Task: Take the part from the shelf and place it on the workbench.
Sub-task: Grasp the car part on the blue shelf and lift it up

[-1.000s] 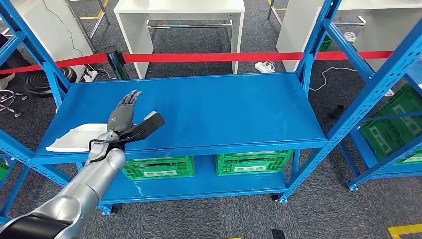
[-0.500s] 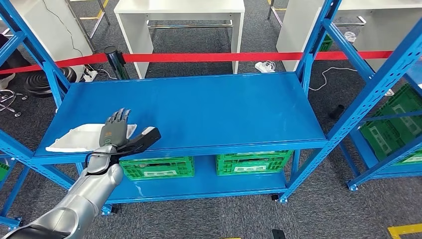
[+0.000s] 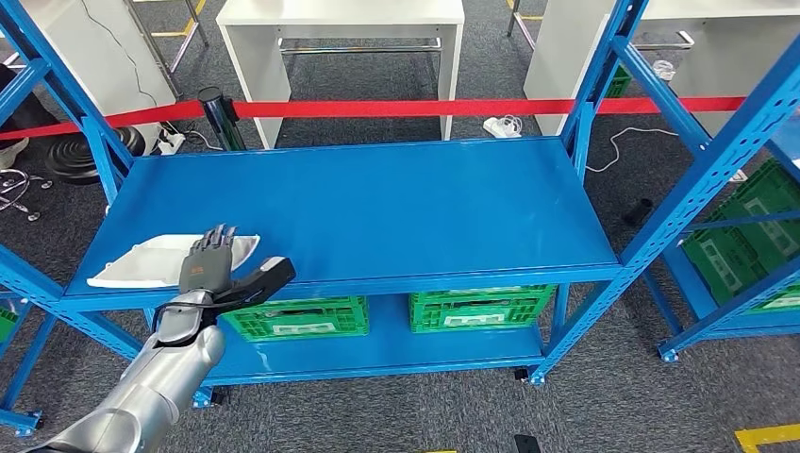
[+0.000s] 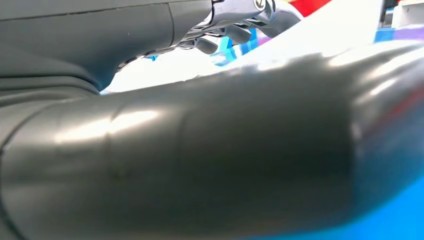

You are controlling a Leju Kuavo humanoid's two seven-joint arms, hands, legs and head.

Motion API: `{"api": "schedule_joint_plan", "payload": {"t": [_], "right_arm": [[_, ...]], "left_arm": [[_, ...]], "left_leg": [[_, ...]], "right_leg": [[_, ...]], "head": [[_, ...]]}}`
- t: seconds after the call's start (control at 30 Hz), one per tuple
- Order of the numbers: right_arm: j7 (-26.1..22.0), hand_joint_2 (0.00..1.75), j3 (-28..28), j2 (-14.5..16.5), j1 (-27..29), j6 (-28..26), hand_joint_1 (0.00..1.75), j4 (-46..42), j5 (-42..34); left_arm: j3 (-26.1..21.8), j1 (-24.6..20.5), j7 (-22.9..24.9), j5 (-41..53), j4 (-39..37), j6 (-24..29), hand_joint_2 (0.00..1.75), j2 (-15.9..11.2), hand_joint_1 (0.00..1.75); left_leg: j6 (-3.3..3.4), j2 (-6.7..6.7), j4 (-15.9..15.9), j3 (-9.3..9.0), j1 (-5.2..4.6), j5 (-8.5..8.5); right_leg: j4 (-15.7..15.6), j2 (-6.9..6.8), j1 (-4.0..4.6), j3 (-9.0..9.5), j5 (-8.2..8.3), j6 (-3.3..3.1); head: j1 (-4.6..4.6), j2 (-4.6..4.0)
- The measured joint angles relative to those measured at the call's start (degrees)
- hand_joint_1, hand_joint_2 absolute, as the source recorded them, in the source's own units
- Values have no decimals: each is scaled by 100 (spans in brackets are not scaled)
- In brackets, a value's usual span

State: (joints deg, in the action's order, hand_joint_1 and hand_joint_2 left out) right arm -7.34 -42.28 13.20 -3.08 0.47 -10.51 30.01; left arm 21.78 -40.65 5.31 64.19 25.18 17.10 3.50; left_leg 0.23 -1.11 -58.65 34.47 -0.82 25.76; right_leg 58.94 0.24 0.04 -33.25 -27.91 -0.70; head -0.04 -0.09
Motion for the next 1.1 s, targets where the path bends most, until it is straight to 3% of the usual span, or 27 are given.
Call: {"api": "schedule_joint_plan", "payload": {"t": [0.1, 0.23, 0.87, 1.0, 1.1], "right_arm": [[-25, 0, -2, -2, -1, 8, 0, 0, 2], [-31, 0, -4, -2, -2, 17, 0, 0, 22], [-13, 0, -80, -2, -4, 24, 0, 0, 79], [18, 0, -130, -2, -9, 36, 0, 0, 121], [33, 0, -141, -1, -10, 38, 0, 0, 133]], "left_arm": [[-73, 50, -49, 7, 25, -44, 0, -14, 0], [-165, 82, -116, 20, 35, -58, 175, -17, 0], [-390, 92, -268, 275, 50, -55, 175, 26, 0], [-560, 114, -398, 414, 120, 152, 175, 77, 174], [-616, 134, -460, 424, 132, 199, 175, 90, 175]], "left_leg": [[0, 0, 0, 0, 0, 0], [0, 0, 0, 0, 0, 0], [0, 0, 0, 0, 0, 0], [0, 1, 0, -2, 0, 0], [0, 1, 0, -2, 0, 0]], "right_leg": [[0, 0, 0, 0, 0, 0], [0, 0, 1, 0, 0, 0], [0, 0, 0, 0, 0, 0], [-1, 0, 0, 1, 0, 0], [0, 0, 1, 0, 0, 0]], "head": [[0, 0], [0, 0], [0, 0], [0, 0], [0, 0]]}}
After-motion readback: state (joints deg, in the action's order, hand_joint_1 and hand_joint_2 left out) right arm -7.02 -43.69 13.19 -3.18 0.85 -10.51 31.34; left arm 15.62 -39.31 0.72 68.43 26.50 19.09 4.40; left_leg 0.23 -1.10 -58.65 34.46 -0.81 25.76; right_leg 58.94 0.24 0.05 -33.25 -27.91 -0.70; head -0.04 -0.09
